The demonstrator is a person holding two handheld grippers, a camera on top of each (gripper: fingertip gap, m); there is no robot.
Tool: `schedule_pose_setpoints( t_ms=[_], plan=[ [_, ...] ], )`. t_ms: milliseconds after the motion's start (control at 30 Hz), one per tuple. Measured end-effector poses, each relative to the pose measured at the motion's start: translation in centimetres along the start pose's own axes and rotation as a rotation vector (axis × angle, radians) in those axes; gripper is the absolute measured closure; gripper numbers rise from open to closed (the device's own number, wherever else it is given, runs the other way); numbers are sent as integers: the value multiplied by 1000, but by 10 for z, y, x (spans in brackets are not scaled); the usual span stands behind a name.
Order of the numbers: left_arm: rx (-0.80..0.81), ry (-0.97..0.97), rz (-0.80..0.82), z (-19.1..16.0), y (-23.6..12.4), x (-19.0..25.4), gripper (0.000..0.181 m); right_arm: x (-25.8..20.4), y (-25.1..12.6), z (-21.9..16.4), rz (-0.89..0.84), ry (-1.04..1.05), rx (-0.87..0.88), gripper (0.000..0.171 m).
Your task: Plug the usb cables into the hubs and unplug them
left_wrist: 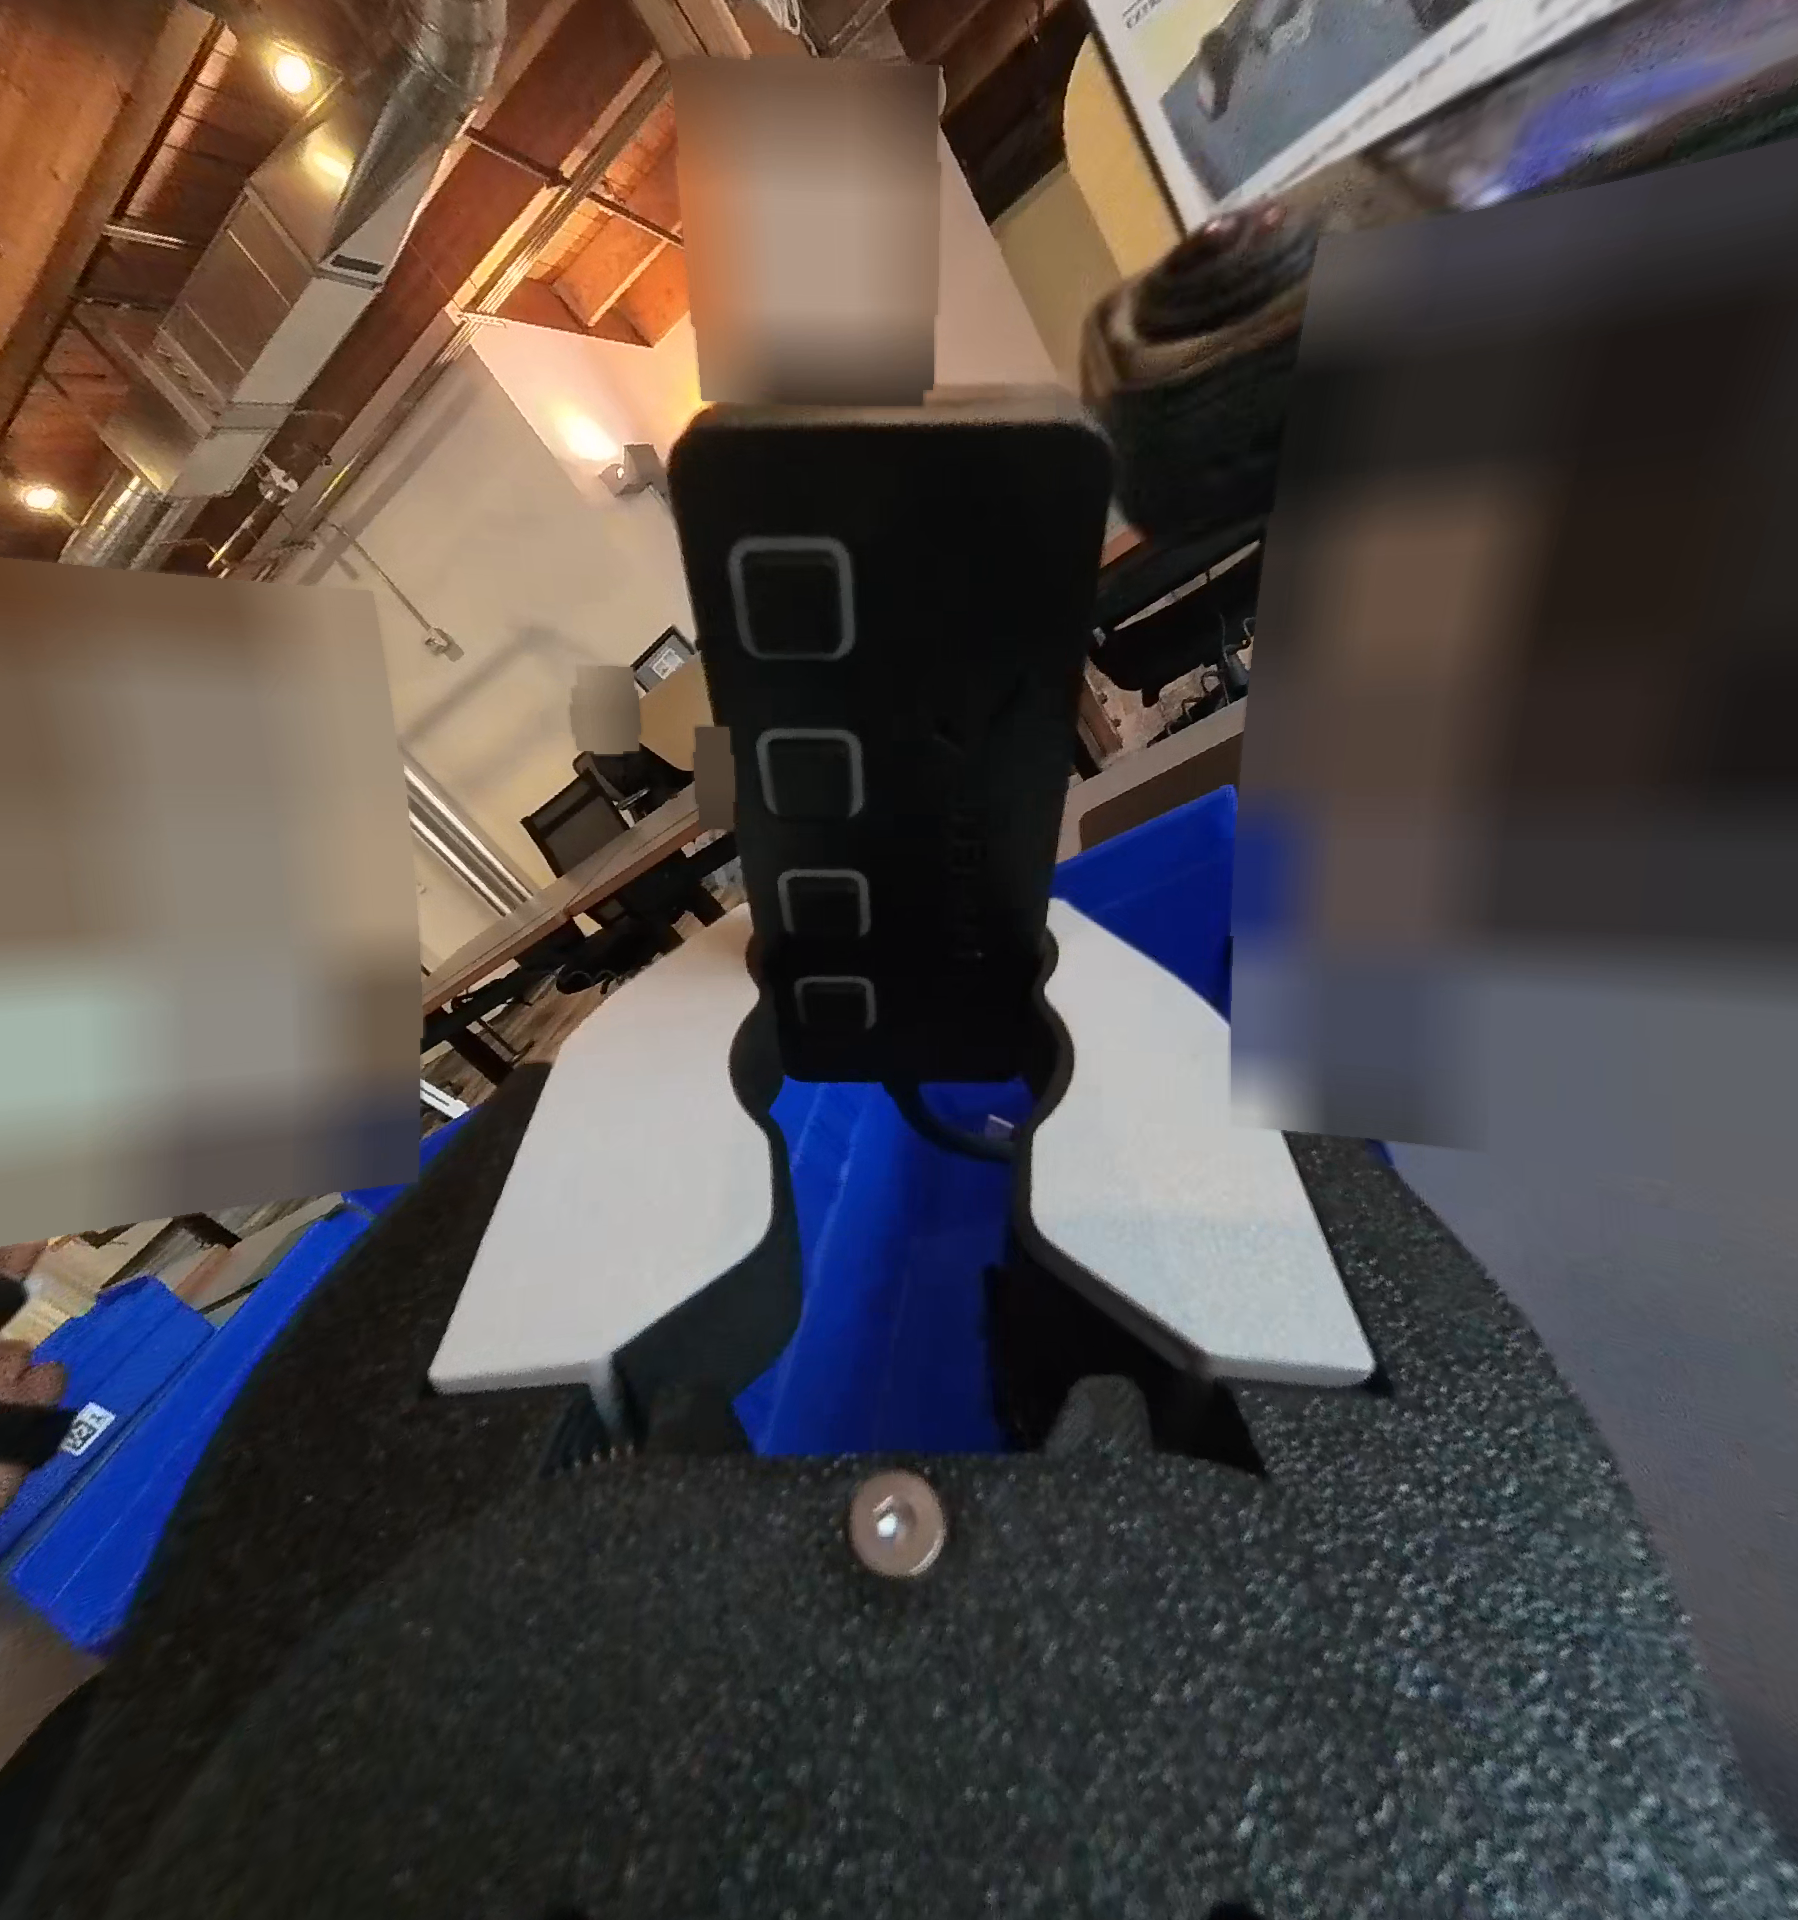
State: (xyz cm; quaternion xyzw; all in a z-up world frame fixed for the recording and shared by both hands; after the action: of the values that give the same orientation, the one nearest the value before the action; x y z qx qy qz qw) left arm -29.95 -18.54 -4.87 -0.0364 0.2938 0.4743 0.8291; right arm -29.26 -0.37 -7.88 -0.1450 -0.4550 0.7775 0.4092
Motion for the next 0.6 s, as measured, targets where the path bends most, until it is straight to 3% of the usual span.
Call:
schedule_pose_setpoints(
  t_ms=[100, 400, 600],
  plan=[
    [-26, -8, 18, -5, 3, -4, 137, -11, -21, -5, 4, -29, 96, 170],
    [-66, -67, 24, -7, 3, -7, 137, -38, -143, -39, -87, -20, 407, 170],
    [-189, 224, 110, -19, 10, 12, 137, -48, -203, -58, -128, -5, 553, 170]
  ],
)
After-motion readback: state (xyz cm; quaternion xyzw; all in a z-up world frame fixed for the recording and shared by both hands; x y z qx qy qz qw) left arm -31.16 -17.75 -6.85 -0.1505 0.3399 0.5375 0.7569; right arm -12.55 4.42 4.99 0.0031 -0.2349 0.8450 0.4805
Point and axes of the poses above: each gripper's, where its closed fingertips meet, y out along the fingers, z out of its top, x = y × z across the jaws, the point moved 10 cm from there along -y, back along the fingers, and after that the axes turned 15 degrees about z, right-handed, at the moved point
